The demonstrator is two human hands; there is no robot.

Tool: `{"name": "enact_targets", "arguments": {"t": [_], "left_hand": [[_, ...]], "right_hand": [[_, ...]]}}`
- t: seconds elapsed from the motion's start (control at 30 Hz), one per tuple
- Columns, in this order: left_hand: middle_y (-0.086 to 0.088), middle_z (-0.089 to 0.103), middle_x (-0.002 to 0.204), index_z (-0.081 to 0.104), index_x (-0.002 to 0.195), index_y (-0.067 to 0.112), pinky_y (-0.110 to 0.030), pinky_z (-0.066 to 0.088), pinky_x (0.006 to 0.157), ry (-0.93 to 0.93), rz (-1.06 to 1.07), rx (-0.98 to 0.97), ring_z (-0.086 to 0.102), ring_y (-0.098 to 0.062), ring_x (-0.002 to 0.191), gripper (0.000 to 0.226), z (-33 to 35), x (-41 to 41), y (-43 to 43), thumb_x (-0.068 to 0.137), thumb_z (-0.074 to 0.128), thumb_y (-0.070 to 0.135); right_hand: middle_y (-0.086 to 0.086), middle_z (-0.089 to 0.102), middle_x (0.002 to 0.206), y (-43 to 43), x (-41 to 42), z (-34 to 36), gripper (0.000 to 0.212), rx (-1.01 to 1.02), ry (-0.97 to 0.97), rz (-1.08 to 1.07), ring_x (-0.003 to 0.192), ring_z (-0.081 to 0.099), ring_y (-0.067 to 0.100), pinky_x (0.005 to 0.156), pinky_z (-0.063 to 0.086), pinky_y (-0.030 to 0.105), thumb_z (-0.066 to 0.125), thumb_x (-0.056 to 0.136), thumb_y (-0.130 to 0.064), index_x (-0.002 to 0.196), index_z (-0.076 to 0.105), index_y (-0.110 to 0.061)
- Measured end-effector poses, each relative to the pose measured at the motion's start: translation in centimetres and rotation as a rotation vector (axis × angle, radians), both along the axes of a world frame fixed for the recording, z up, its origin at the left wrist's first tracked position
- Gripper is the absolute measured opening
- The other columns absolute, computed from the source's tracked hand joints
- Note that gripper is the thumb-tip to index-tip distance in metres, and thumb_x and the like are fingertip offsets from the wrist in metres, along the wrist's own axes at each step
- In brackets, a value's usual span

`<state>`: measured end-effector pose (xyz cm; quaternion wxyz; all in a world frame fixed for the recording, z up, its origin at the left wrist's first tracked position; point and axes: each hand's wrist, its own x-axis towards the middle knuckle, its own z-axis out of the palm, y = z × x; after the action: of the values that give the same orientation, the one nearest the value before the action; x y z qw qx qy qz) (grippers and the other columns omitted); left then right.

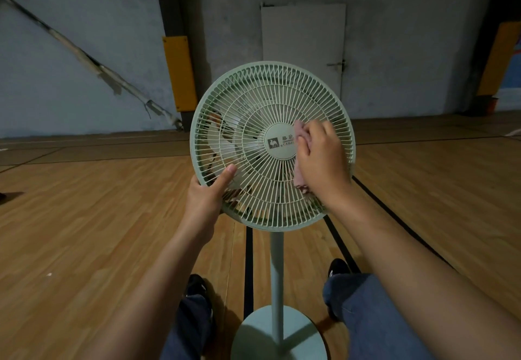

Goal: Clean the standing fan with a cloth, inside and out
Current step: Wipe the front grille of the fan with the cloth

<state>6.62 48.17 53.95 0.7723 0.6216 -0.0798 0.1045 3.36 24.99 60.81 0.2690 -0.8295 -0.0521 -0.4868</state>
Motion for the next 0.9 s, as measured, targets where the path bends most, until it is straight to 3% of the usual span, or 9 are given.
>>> {"name": "enact_targets", "arguments": {"t": [0.13, 0.3, 0.43, 0.6, 0.73, 0.8, 0.9], "left_hand": [[-0.002, 0.083, 0.115, 0.063, 0.133, 0.021, -0.041, 0.069, 0.077, -0.007, -0.005, 0.011, 0.082, -0.026, 0.100, 0.069, 0.3, 0.5, 0.4, 0.079, 0.089, 0.055], [-0.001, 0.082, 0.117, 0.064, 0.135, 0.023, -0.040, 0.068, 0.079, -0.060, 0.011, -0.009, 0.082, -0.024, 0.102, 0.064, -0.3, 0.4, 0.6, 0.084, 0.084, 0.057], [-0.003, 0.080, 0.122, 0.061, 0.139, 0.021, -0.041, 0.068, 0.081, -0.097, 0.025, 0.012, 0.081, -0.024, 0.106, 0.062, -1.7, 0.0, 0.5, 0.094, 0.077, 0.061], [-0.004, 0.081, 0.118, 0.062, 0.133, 0.024, -0.038, 0.068, 0.078, -0.026, -0.063, 0.123, 0.081, -0.027, 0.103, 0.079, -5.3, -1.7, 0.1, 0.081, 0.074, 0.083], [-0.007, 0.082, 0.110, 0.065, 0.124, 0.020, -0.036, 0.068, 0.075, 0.048, -0.140, 0.154, 0.082, -0.024, 0.094, 0.092, -8.4, -3.0, -0.9, 0.064, 0.079, 0.090], [-0.005, 0.080, 0.112, 0.068, 0.125, 0.019, -0.034, 0.067, 0.077, 0.069, -0.204, 0.212, 0.081, -0.024, 0.099, 0.087, -9.7, -3.7, -1.2, 0.069, 0.079, 0.085], [-0.003, 0.079, 0.118, 0.071, 0.126, 0.022, -0.037, 0.067, 0.086, 0.081, -0.303, 0.345, 0.079, -0.021, 0.109, 0.054, -11.8, -4.8, -1.4, 0.089, 0.077, 0.061]], "right_hand": [[0.000, 0.056, 0.116, -0.1, -1.5, -3.1, 0.009, 0.062, 0.054, 0.053, 0.092, 0.058, 0.011, 0.073, 0.045, 0.013, 0.062, 0.103, -0.012, 0.112, 0.063, -0.010], [-0.006, 0.064, 0.094, 0.3, -3.6, -7.4, 0.010, 0.208, 0.206, 0.325, 0.084, 0.064, 0.009, 0.072, 0.060, 0.031, 0.071, 0.098, -0.022, 0.093, 0.062, -0.021], [-0.003, 0.066, 0.096, -0.2, -4.7, -10.1, 0.014, 0.270, 0.222, 0.403, 0.089, 0.068, 0.016, 0.074, 0.060, 0.042, 0.073, 0.098, -0.021, 0.101, 0.060, -0.023], [-0.013, 0.059, 0.093, -0.6, -5.6, -12.7, 0.025, 0.309, 0.187, 0.378, 0.086, 0.061, 0.008, 0.068, 0.051, 0.020, 0.073, 0.096, -0.021, 0.102, 0.050, -0.030], [-0.012, 0.059, 0.095, -0.7, -6.3, -15.4, 0.027, 0.327, 0.192, 0.385, 0.088, 0.061, 0.010, 0.070, 0.048, 0.014, 0.074, 0.095, -0.018, 0.098, 0.050, -0.031], [-0.013, 0.061, 0.093, -0.7, -6.8, -16.8, 0.027, 0.373, 0.241, 0.405, 0.089, 0.063, 0.009, 0.071, 0.049, 0.014, 0.073, 0.096, -0.018, 0.098, 0.052, -0.035], [-0.012, 0.070, 0.094, -0.6, -7.7, -19.1, 0.023, 0.536, 0.329, 0.456, 0.089, 0.070, 0.008, 0.073, 0.054, 0.016, 0.069, 0.100, -0.017, 0.098, 0.058, -0.037]]}}
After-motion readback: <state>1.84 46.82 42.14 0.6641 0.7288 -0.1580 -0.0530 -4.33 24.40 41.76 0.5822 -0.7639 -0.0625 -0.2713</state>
